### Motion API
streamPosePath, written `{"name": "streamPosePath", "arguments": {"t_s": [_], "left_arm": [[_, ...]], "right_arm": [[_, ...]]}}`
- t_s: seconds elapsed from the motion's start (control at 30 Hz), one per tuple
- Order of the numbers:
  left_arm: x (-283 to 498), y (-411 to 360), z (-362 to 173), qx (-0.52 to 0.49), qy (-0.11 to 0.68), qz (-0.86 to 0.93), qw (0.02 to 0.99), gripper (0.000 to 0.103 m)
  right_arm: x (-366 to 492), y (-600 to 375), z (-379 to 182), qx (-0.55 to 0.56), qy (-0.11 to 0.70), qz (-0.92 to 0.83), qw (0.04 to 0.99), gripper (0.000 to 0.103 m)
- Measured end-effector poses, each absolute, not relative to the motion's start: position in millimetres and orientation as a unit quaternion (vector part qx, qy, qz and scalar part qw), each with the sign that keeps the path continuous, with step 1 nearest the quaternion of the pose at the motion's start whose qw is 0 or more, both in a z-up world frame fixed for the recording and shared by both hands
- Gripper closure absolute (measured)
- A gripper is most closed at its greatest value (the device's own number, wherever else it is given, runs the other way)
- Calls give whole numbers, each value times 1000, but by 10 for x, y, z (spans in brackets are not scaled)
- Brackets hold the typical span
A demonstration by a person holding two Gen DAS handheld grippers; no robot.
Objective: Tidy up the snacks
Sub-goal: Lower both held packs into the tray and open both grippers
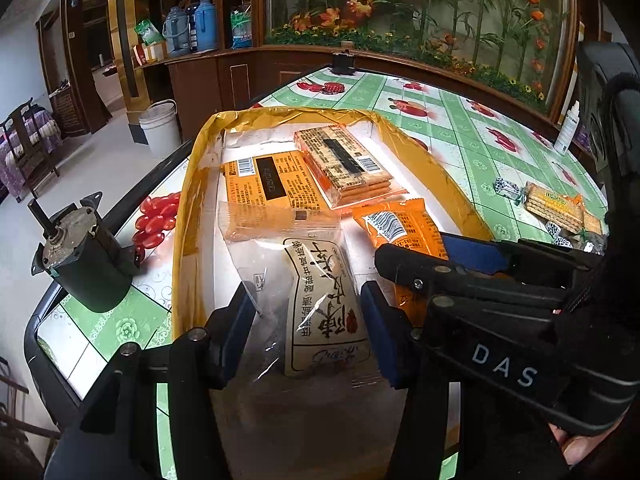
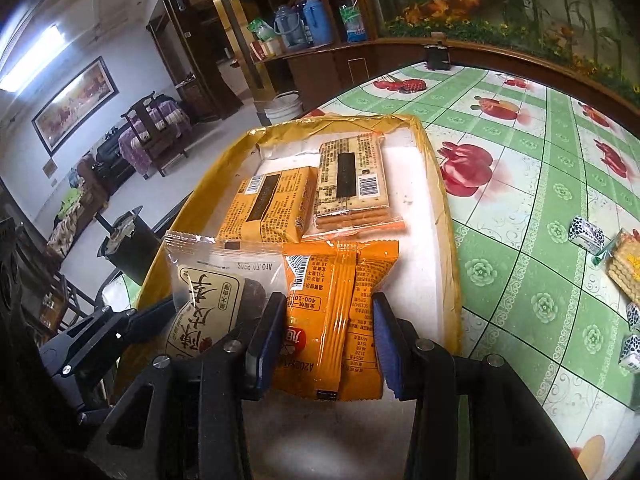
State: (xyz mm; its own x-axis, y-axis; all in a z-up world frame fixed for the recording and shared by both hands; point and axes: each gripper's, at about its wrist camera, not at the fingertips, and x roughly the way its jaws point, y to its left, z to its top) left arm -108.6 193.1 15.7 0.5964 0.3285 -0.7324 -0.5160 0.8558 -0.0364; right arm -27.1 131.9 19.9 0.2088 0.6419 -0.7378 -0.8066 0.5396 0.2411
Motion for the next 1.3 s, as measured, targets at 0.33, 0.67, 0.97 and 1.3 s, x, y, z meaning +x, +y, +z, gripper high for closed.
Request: {"name": "streamPosePath", "arguments": {"t_s": [0.33,0.67,0.97,1.3], "left_arm": [[-1102,1917,155,-119,379,243,885,50],[-1121,1911,157,-115,378,250,884,50],[-1148,1892,180,-108,373,257,885,50],[-1236,1861,242,-103,345,266,894,42]], "right_arm": [[-279,1310,208,-102,414,469,774,55],[-266,1300,216,-102,413,468,775,54],[-253,1274,244,-94,412,472,774,52],[-231,1165,350,-64,403,480,777,53]]}}
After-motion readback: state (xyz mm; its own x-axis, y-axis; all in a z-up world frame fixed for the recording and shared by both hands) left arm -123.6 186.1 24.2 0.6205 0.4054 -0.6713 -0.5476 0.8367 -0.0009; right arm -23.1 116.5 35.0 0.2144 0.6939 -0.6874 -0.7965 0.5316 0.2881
